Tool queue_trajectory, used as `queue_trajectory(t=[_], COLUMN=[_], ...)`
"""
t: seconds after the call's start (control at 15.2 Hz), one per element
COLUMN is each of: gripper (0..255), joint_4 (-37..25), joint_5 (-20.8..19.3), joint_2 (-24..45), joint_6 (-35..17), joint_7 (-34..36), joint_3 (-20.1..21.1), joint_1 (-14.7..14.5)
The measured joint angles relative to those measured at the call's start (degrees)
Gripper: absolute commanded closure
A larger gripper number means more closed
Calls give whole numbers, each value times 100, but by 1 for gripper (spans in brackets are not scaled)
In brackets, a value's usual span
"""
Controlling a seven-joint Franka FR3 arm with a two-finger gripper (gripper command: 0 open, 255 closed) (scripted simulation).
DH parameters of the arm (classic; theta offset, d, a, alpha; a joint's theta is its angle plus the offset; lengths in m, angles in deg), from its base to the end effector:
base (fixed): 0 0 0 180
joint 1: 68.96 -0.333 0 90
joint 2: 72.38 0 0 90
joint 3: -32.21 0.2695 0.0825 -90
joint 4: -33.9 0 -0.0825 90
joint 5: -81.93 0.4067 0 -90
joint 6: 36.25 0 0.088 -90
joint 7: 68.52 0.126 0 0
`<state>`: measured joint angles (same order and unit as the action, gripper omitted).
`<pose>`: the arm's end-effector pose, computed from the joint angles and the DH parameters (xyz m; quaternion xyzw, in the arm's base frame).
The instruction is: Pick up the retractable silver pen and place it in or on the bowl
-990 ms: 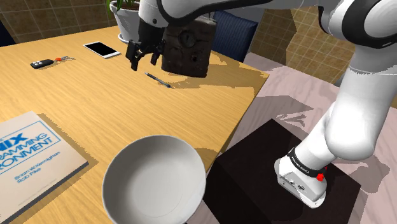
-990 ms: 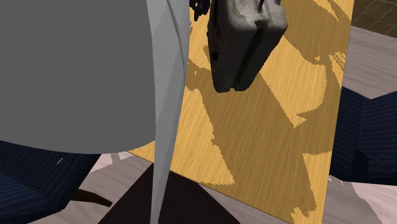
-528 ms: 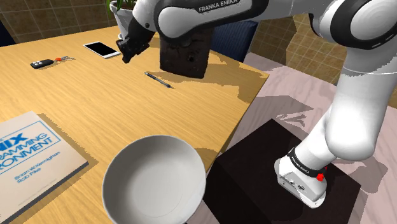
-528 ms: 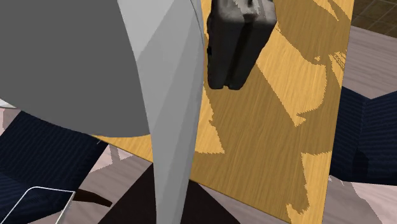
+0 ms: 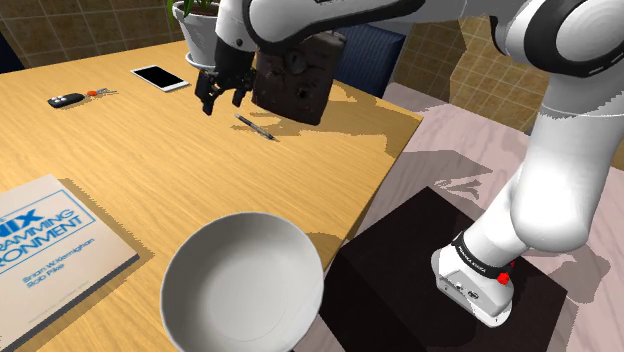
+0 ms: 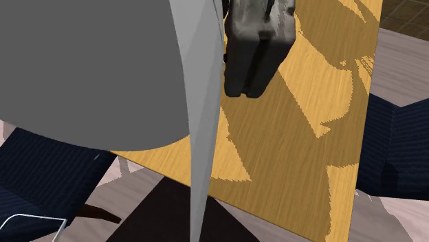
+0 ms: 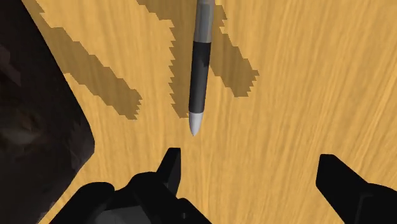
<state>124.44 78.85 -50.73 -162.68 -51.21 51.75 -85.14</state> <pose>0.5821 0.3875 0.3886 -0.9785 -0.1520 -0.1044 0.0925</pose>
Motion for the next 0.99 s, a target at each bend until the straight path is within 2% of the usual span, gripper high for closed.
queue_trajectory(t=[0.26, 0.4, 0.99], gripper=[0, 0, 0], joint_4=[-324, -344, 64], joint_5=[52, 88, 62], joint_2=[-142, -226, -157], joint_6=[1477, 1851, 1491], joint_7=[5, -49, -30], joint_3=[18, 15, 8], joint_1=[2, 44, 42])
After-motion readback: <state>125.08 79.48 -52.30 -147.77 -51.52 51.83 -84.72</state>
